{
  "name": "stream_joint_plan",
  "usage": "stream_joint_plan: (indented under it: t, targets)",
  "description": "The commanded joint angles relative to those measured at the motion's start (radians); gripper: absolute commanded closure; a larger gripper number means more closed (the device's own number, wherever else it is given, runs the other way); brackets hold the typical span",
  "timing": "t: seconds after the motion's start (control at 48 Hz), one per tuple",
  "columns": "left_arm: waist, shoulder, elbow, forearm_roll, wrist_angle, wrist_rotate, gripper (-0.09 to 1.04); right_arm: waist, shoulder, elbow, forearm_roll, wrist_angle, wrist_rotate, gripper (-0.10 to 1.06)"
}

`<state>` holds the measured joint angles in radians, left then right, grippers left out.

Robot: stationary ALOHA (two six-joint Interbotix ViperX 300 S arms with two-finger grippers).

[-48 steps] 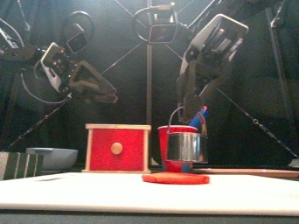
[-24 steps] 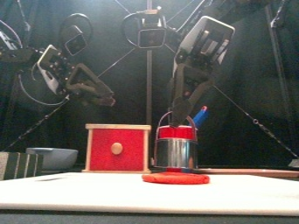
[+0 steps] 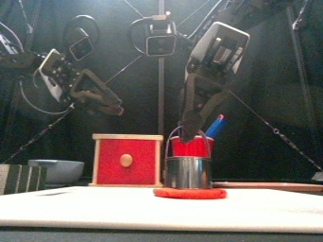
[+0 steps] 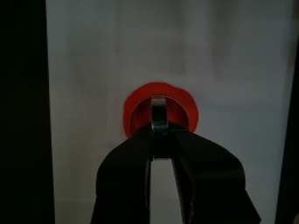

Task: Get the cutter from the drawer then cut the dough then place the extra dough in the bowl
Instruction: Cut the dough

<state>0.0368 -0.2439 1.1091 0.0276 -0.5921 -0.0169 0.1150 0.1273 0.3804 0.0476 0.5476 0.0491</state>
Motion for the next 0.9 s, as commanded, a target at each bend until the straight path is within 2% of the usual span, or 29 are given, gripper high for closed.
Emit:
stream_joint_plan:
  t: [0.021, 0.188, 0.25, 0.521, 0.688, 0.896]
  targets:
    - [-0.003, -0.002, -0.012, -0.015, -0.008, 0.0, 0.17, 0.002, -0.021, -0.029, 0.005, -0.014, -0.002, 0.43]
    - [-0.003, -0.002, -0.015, -0.061, -0.008, 0.005, 0.17, 0.002, -0.026, -0.023, 0.028, -0.015, 0.002, 0.26]
    - [-0.006, -0.002, -0.017, -0.067, -0.008, 0.002, 0.17, 0.002, -0.031, -0.02, 0.018, -0.015, -0.002, 0.22]
    - [-0.009, 0.0, -0.018, -0.083, -0.008, 0.005, 0.17, 0.002, -0.055, -0.002, -0.044, -0.031, 0.002, 0.21]
    - [-0.009, 0.003, -0.014, -0.084, -0.006, 0.005, 0.17, 0.003, -0.054, 0.003, -0.04, -0.04, -0.002, 0.21]
    - [-0.008, 0.008, -0.014, -0.089, -0.008, 0.005, 0.17, 0.014, -0.043, 0.009, 0.0, -0.04, -0.002, 0.21]
